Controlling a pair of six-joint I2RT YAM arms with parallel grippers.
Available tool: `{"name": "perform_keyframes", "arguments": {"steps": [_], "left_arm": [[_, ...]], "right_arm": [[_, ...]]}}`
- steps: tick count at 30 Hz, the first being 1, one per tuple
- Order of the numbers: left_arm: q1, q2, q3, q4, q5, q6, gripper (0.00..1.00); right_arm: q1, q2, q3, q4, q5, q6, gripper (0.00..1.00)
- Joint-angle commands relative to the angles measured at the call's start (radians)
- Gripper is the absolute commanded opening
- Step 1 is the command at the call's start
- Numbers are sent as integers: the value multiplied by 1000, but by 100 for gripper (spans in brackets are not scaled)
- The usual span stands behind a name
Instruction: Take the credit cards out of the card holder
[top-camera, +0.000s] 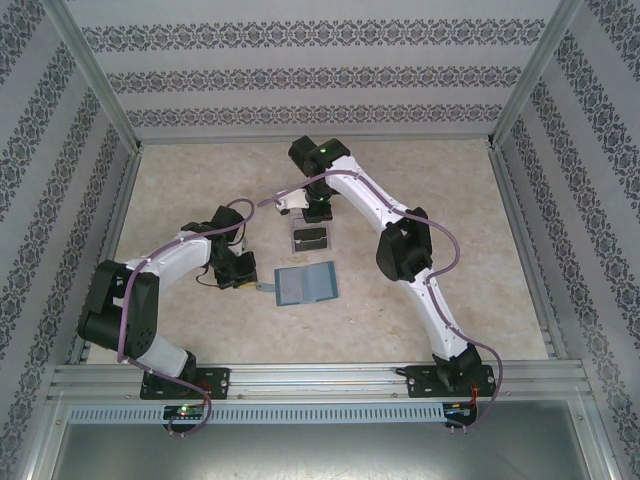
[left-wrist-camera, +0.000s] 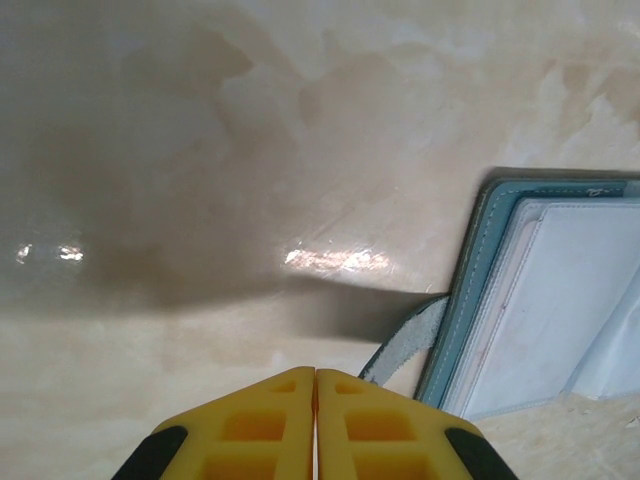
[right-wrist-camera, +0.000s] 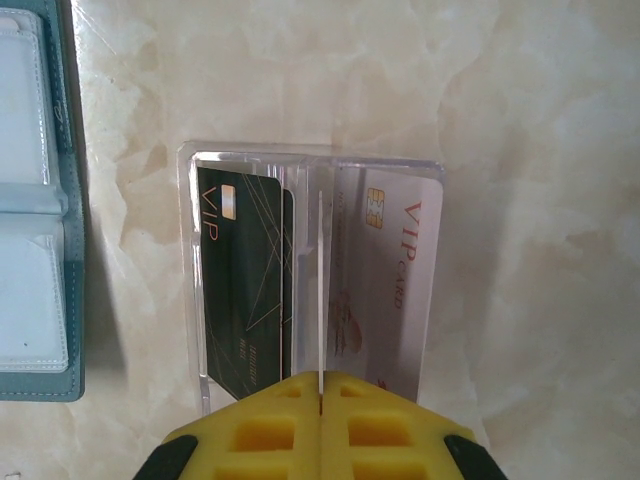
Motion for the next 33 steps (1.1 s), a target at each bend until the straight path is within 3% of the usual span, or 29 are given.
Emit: {"name": "perform_keyframes", "arguments": {"steps": [1,11,33], "left_arm": [[17,15,14,-38,13,20,8],[22,17,12,-33,18,19,8],[23,-30,23,-46,32,23,8]], "right_arm": [[2,25,27,-32,-20,5,0],[3,31,27,-17,1,8,10],[6,-49,-28,25,95,57,15]]}}
